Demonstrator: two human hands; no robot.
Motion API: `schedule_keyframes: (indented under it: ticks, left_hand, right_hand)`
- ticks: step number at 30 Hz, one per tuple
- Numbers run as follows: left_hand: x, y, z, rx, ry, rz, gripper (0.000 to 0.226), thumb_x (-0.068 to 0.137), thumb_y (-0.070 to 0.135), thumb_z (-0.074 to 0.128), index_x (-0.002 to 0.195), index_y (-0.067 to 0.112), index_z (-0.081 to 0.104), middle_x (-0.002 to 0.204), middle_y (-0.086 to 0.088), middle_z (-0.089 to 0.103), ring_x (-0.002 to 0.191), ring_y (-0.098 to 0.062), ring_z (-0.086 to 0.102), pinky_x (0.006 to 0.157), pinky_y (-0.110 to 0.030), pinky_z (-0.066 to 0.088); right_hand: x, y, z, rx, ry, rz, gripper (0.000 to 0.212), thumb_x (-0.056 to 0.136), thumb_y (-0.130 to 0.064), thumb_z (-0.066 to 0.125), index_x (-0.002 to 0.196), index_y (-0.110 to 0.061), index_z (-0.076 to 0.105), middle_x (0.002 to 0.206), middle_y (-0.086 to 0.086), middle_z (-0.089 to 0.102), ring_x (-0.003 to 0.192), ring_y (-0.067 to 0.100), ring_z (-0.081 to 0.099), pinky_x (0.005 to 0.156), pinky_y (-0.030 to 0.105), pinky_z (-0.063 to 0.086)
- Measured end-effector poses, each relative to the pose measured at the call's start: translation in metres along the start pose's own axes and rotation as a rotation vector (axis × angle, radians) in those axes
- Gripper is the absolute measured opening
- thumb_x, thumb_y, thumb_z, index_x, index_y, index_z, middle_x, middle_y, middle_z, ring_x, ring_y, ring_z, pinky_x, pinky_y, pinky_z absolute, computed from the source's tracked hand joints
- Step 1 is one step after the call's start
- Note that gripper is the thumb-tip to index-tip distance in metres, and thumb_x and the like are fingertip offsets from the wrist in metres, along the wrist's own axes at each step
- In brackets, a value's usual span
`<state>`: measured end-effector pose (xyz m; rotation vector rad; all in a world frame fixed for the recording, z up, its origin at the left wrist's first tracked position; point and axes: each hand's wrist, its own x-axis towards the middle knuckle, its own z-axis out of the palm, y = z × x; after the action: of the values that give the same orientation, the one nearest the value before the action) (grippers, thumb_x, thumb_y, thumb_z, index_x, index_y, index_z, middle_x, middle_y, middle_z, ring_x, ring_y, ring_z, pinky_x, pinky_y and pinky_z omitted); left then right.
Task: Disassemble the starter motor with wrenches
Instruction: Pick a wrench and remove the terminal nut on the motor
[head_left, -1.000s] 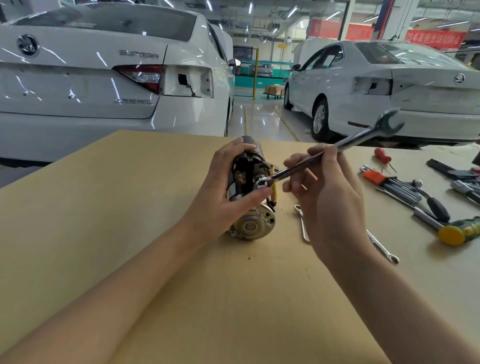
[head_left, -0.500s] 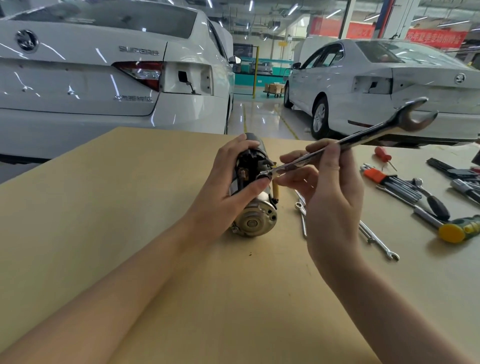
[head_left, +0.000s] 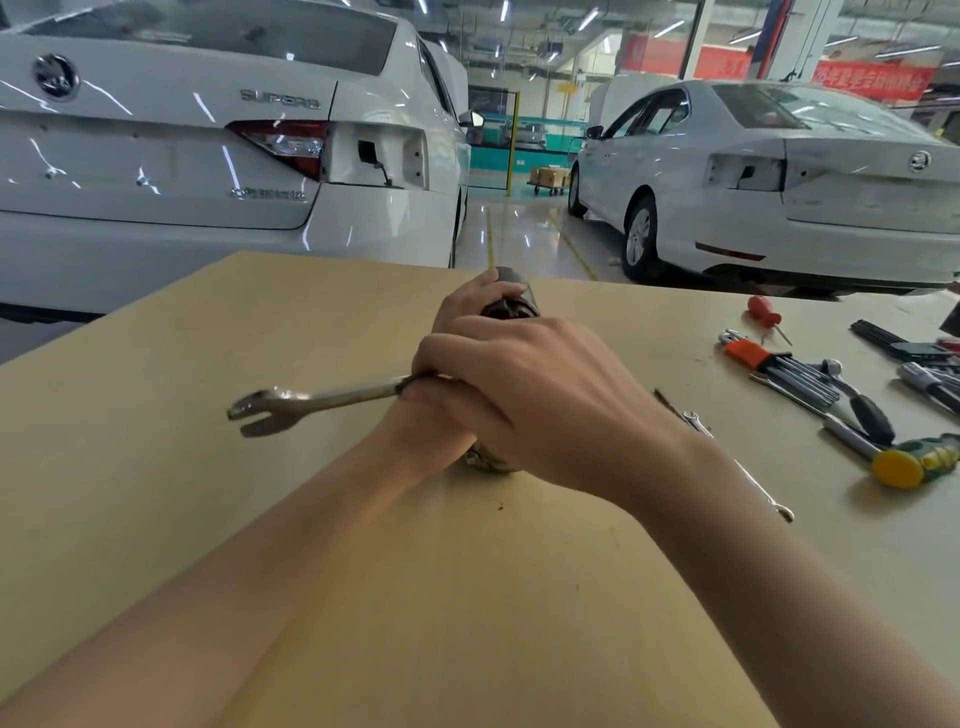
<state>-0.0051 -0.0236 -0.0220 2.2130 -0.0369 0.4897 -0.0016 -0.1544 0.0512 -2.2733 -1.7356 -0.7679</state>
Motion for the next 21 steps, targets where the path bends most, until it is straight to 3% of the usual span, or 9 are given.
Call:
schedule_keyframes:
  ticks: [3, 5, 7, 9, 12, 16, 21]
  left_hand:
    - [0.002, 0.009, -0.003, -0.046, 0.081, 0.207, 0.057, 0.084, 0.030, 0.063, 0.133, 0.003, 0.051, 0.135, -0.010, 0.051, 0.128, -0.025, 0.049, 0.109, -0.044, 0.040]
    - [0.002, 0.016, -0.006, -0.131, 0.123, 0.231, 0.080, 0.074, 0.051, 0.064, 0.142, 0.016, 0.041, 0.149, 0.003, 0.037, 0.138, -0.013, 0.037, 0.114, -0.036, 0.035]
    - [0.000, 0.016, -0.006, -0.161, 0.111, 0.249, 0.080, 0.070, 0.056, 0.065, 0.140, 0.029, 0.039, 0.153, 0.010, 0.030, 0.141, -0.008, 0.032, 0.116, -0.034, 0.033]
    - [-0.002, 0.016, -0.005, -0.199, 0.095, 0.251, 0.068, 0.070, 0.054, 0.066, 0.131, 0.041, 0.040, 0.151, 0.013, 0.028, 0.139, -0.002, 0.031, 0.114, -0.028, 0.034]
    - [-0.001, 0.016, -0.004, -0.205, 0.116, 0.251, 0.061, 0.072, 0.050, 0.066, 0.127, 0.042, 0.040, 0.147, 0.012, 0.031, 0.138, -0.003, 0.033, 0.113, -0.024, 0.034]
    - [0.000, 0.017, -0.004, -0.201, 0.137, 0.259, 0.053, 0.080, 0.033, 0.066, 0.126, 0.041, 0.040, 0.143, 0.011, 0.035, 0.134, -0.004, 0.038, 0.111, -0.029, 0.037]
    - [0.001, 0.015, -0.004, -0.191, 0.153, 0.289, 0.048, 0.085, 0.031, 0.062, 0.125, 0.040, 0.040, 0.140, 0.019, 0.035, 0.139, -0.005, 0.034, 0.114, -0.035, 0.034]
  right_hand:
    - [-0.016, 0.005, 0.002, 0.423, 0.385, 0.055, 0.026, 0.098, -0.027, 0.041, 0.099, -0.011, 0.062, 0.088, 0.002, 0.064, 0.079, 0.019, 0.061, 0.065, 0.040, 0.048]
    - [-0.020, 0.008, 0.006, 0.695, 0.632, 0.211, 0.019, 0.100, -0.018, 0.038, 0.091, -0.014, 0.053, 0.075, 0.004, 0.059, 0.060, 0.012, 0.054, 0.054, 0.032, 0.045]
    - [-0.024, 0.010, 0.011, 1.030, 0.791, 0.416, 0.022, 0.104, -0.014, 0.032, 0.087, -0.014, 0.046, 0.069, 0.005, 0.060, 0.047, 0.010, 0.044, 0.043, 0.028, 0.037]
    - [-0.030, 0.013, 0.014, 1.324, 0.861, 0.658, 0.022, 0.105, -0.014, 0.031, 0.088, -0.010, 0.045, 0.068, 0.004, 0.062, 0.044, 0.013, 0.042, 0.041, 0.028, 0.038]
    - [-0.035, 0.016, 0.020, 1.627, 0.933, 0.899, 0.019, 0.105, -0.016, 0.033, 0.092, -0.009, 0.045, 0.067, 0.008, 0.064, 0.045, 0.015, 0.043, 0.043, 0.026, 0.040]
    - [-0.034, 0.015, 0.022, 1.800, 1.008, 0.943, 0.019, 0.105, -0.019, 0.034, 0.093, -0.009, 0.047, 0.070, 0.012, 0.064, 0.048, 0.018, 0.048, 0.046, 0.027, 0.045]
    - [-0.034, 0.011, 0.022, 1.756, 1.034, 0.912, 0.021, 0.105, -0.019, 0.033, 0.092, -0.010, 0.047, 0.072, 0.011, 0.067, 0.049, 0.020, 0.057, 0.052, 0.028, 0.052]
